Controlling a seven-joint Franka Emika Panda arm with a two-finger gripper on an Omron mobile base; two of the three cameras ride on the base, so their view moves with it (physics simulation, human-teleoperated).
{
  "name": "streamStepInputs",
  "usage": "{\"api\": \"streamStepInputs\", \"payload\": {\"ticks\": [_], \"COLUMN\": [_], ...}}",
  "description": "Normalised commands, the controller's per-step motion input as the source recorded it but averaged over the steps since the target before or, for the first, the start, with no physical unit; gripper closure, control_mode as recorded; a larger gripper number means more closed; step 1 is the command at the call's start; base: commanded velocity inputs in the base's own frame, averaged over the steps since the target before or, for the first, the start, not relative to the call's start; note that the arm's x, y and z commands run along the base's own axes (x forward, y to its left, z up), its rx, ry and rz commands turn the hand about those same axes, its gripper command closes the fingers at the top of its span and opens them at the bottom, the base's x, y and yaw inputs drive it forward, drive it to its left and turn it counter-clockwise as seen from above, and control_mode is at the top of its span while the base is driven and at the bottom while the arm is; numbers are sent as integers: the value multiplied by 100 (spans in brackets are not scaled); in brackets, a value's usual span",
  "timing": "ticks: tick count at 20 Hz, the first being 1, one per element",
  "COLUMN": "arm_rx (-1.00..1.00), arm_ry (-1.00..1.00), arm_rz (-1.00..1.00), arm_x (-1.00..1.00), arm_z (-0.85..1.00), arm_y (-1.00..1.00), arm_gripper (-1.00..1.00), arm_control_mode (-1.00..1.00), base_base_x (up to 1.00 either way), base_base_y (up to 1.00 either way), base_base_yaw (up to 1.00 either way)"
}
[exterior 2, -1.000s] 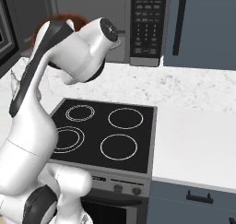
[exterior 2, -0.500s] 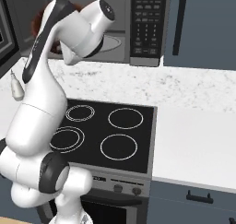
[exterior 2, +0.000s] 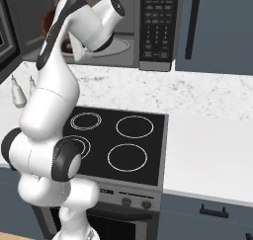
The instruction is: Open the microwave, place the bowl with waffle inside the microwave, then close the microwave door and turn it on.
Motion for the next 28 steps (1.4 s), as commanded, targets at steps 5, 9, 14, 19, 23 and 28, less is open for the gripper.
{"api": "streamStepInputs", "payload": {"ticks": [5, 9, 14, 19, 23, 28], "arm_rx": [0, 0, 0, 2, 12, 17], "arm_ry": [0, 0, 0, -3, -20, -28], "arm_rz": [4, 3, 0, 0, 0, 4], "arm_x": [36, 44, 60, 37, 6, -25], "arm_z": [-27, -18, 0, -5, -1, 0], "arm_y": [1, 0, 0, 0, -10, -18], "arm_gripper": [100, 100, 100, -100, -100, -100], "arm_control_mode": [-100, -100, -100, -100, -100, -100], "base_base_x": [0, 0, 0, 0, 0, 0], "base_base_y": [0, 0, 0, 0, 0, 0], "base_base_yaw": [0, 0, 0, 0, 0, 0]}}
